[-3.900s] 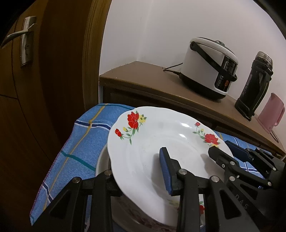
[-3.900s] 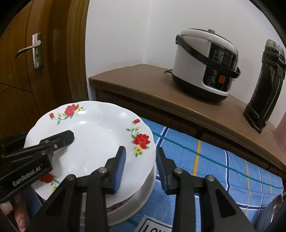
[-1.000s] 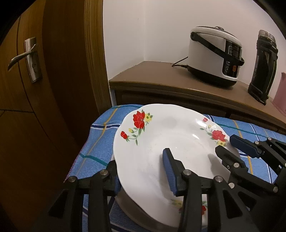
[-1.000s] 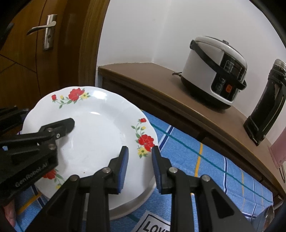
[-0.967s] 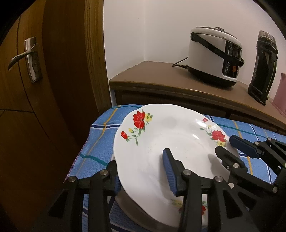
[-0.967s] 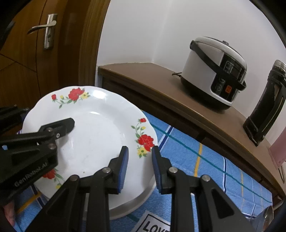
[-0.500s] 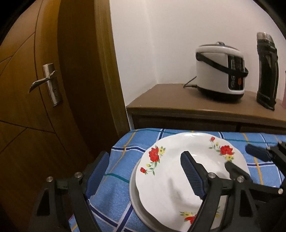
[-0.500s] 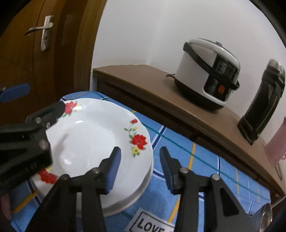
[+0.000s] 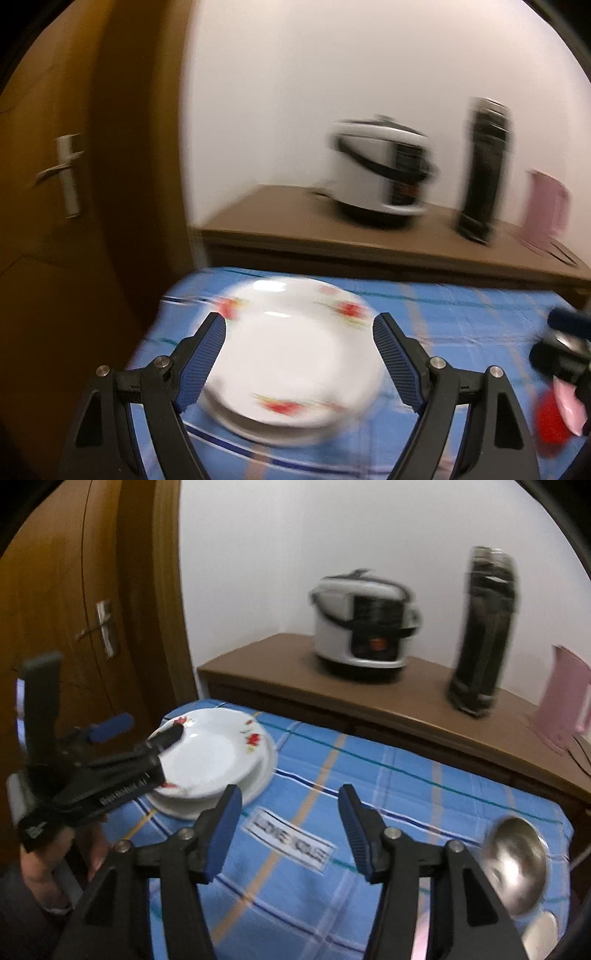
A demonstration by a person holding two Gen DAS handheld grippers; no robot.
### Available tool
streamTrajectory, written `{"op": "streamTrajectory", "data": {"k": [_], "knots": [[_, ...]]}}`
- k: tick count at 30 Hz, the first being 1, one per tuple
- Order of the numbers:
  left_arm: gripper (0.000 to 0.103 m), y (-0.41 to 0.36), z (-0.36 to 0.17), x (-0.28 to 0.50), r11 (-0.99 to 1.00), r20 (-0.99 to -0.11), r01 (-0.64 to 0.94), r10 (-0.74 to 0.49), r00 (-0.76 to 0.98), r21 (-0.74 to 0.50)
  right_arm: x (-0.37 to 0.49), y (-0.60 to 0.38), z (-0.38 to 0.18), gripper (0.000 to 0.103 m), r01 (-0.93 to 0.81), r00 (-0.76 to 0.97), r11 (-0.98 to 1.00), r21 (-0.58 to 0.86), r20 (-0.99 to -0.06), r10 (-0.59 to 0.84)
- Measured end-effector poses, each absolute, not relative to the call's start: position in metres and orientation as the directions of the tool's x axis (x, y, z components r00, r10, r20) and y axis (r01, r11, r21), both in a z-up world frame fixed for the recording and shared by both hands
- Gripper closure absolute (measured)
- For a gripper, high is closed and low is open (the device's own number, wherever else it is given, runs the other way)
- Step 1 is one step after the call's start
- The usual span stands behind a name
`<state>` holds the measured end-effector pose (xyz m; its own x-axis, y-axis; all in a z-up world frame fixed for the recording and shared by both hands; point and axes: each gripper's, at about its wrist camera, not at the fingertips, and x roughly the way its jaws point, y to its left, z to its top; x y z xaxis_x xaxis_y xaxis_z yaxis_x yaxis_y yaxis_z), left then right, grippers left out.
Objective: Organize plates and bowls
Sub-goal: 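Move the right tool over to the pink plastic bowl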
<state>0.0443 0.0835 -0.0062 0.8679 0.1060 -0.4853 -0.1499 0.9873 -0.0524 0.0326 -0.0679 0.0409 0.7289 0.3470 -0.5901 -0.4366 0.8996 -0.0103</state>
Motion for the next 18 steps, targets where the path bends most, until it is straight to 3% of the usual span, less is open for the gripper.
{"op": "streamTrajectory", "data": {"k": [7, 13, 18], "knots": [[0.019, -0.015, -0.011, 0.049, 0.970, -0.577, 0.189, -0.244, 0.779, -0.156, -0.010, -0.165, 0.040, 0.047, -0.244, 0.774, 0.970, -0.022, -0.606, 0.181], [0.019, -0.074, -0.022, 0.043, 0.933, -0.621, 0.326, -0.347, 0.703, -0.153, -0.031, -0.232, 0.011, 0.047, -0.099, 0.744, 0.995, 0.015, -0.663, 0.084], [0.019, -0.095, -0.023, 0.038, 0.915, -0.621, 0.373, -0.383, 0.683, -0.154, -0.034, -0.242, -0.001, 0.047, -0.092, 0.727, 0.996, 0.009, -0.682, 0.074]]}}
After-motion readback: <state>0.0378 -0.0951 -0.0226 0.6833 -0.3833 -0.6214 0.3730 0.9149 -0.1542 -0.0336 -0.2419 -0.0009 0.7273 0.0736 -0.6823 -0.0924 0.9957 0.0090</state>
